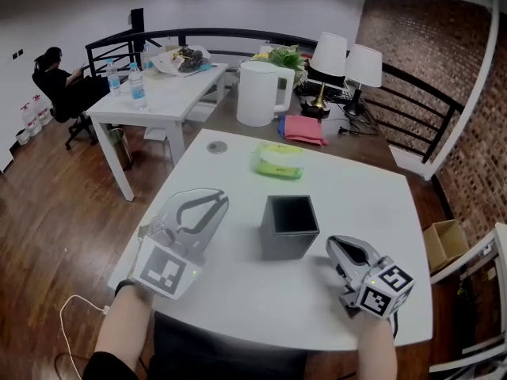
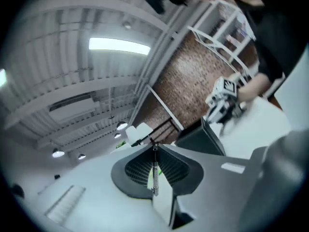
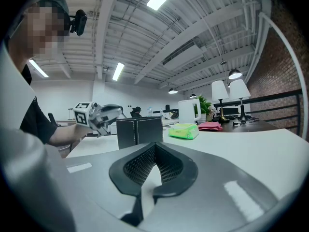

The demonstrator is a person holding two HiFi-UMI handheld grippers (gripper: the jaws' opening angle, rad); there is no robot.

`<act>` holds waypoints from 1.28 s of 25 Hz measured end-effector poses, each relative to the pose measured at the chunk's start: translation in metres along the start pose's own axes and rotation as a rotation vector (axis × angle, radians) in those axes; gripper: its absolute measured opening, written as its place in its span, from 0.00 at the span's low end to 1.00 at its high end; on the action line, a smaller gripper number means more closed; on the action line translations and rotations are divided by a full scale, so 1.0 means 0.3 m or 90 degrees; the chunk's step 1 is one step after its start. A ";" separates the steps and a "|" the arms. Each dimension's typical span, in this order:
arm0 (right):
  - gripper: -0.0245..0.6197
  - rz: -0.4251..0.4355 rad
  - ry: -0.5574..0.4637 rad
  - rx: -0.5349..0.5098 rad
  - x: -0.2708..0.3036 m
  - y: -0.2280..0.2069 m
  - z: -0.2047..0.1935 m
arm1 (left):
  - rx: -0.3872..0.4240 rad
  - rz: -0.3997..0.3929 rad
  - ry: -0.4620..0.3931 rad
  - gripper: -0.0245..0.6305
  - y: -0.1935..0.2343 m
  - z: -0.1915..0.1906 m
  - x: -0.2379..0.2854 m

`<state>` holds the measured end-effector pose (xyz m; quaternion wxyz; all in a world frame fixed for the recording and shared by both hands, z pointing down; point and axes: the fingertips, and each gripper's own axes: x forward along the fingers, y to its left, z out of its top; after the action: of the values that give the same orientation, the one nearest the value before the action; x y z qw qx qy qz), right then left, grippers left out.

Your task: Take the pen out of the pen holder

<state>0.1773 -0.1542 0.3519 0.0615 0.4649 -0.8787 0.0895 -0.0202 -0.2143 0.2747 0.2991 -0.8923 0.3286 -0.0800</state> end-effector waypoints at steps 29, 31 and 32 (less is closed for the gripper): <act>0.06 -0.006 -0.001 0.004 0.001 -0.008 -0.008 | 0.087 -0.382 0.126 0.18 -0.398 -0.190 0.030; 0.06 -0.007 -0.002 0.003 0.001 -0.010 -0.008 | 0.085 -0.386 0.124 0.21 -0.400 -0.191 0.030; 0.06 -0.007 -0.001 0.003 0.001 -0.011 -0.008 | 0.083 -0.387 0.124 0.24 -0.400 -0.190 0.032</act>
<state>0.1800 -0.1557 0.3545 0.0599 0.4697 -0.8761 0.0909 0.0325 -0.1752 0.3907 0.2850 -0.9167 0.0683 -0.2718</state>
